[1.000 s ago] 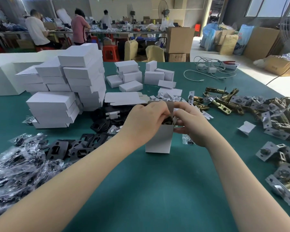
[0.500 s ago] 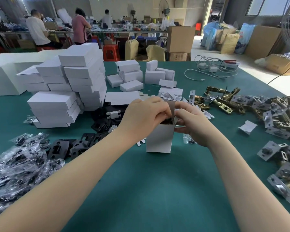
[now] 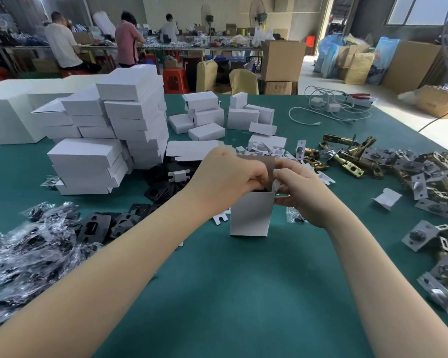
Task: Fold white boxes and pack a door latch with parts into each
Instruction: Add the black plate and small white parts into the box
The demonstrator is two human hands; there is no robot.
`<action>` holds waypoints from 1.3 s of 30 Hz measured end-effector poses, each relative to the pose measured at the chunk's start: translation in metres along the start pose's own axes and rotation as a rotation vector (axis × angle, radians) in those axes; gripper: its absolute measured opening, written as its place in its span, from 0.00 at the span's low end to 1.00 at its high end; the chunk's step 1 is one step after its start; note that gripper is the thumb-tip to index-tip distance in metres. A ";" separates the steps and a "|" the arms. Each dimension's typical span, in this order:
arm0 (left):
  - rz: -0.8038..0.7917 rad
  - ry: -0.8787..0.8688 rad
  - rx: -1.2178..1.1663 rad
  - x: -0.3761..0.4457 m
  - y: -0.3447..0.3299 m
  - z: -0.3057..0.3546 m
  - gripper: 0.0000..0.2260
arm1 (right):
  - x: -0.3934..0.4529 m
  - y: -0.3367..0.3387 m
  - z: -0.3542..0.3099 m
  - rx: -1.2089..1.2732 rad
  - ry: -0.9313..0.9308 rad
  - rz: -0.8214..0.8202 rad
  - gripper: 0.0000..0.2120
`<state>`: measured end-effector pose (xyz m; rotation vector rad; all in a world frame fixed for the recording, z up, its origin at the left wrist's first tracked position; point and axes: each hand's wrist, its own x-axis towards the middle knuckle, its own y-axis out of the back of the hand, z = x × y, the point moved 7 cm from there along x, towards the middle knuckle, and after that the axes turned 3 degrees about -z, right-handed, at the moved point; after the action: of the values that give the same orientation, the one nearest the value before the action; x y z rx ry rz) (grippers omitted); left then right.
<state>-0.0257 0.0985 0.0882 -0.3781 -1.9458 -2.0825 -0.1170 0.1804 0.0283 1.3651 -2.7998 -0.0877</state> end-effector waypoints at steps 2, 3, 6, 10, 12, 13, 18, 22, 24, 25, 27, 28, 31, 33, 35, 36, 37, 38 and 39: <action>-0.127 -0.057 0.173 0.001 -0.011 0.003 0.10 | 0.000 0.000 0.000 -0.001 0.003 -0.001 0.16; -0.192 -0.078 0.208 0.001 -0.015 0.002 0.11 | 0.001 0.000 0.000 -0.003 0.003 -0.003 0.16; -0.280 -0.067 0.143 -0.001 -0.018 -0.001 0.13 | 0.003 0.000 0.002 0.006 0.000 0.001 0.15; -0.211 0.007 0.098 -0.001 -0.014 -0.007 0.09 | 0.003 0.002 0.004 0.010 0.008 -0.017 0.13; -0.203 0.010 0.117 -0.003 -0.012 -0.007 0.12 | 0.003 0.002 0.004 0.016 0.015 -0.025 0.11; -0.231 0.008 0.105 -0.006 -0.014 -0.006 0.15 | 0.003 0.002 0.005 0.022 0.017 -0.027 0.09; -0.131 -0.055 0.115 -0.021 -0.013 0.001 0.15 | 0.001 -0.004 0.008 0.016 0.029 -0.109 0.07; 0.168 -0.105 0.103 -0.033 -0.014 0.000 0.08 | 0.003 -0.011 0.018 -0.057 -0.044 -0.098 0.08; 0.339 -0.055 -0.057 -0.040 -0.018 -0.007 0.07 | 0.004 -0.013 0.018 0.001 -0.028 -0.048 0.05; 0.423 -0.008 -0.154 -0.046 -0.021 -0.012 0.09 | 0.005 -0.014 0.017 0.018 -0.014 -0.021 0.05; 0.528 0.111 -0.393 -0.055 -0.033 -0.024 0.16 | 0.006 -0.016 0.017 0.040 0.012 0.012 0.06; 0.545 0.175 -0.541 -0.058 -0.039 -0.031 0.19 | 0.007 -0.017 0.017 0.043 0.029 0.023 0.06; 0.572 0.277 -0.807 -0.059 -0.047 -0.045 0.18 | 0.009 -0.021 0.016 0.018 0.112 0.096 0.08; 0.589 0.245 -0.797 -0.060 -0.049 -0.049 0.12 | 0.008 -0.023 0.013 0.013 0.211 0.165 0.11; 0.561 0.223 -0.755 -0.061 -0.053 -0.047 0.08 | 0.004 -0.024 0.011 0.007 0.321 0.250 0.14; 0.551 0.224 -0.759 -0.062 -0.054 -0.046 0.06 | 0.002 -0.023 0.011 0.000 0.367 0.283 0.15; 0.548 0.230 -0.781 -0.062 -0.053 -0.045 0.05 | 0.000 -0.023 0.010 -0.013 0.405 0.303 0.16; 0.553 0.240 -0.814 -0.062 -0.052 -0.044 0.06 | -0.001 -0.023 0.008 -0.035 0.439 0.307 0.17; 0.564 0.251 -0.864 -0.061 -0.051 -0.045 0.07 | -0.003 -0.023 0.005 -0.066 0.467 0.300 0.18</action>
<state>0.0118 0.0577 0.0160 -0.6827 -0.6044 -2.2841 -0.0975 0.1686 0.0218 0.8053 -2.5331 0.1278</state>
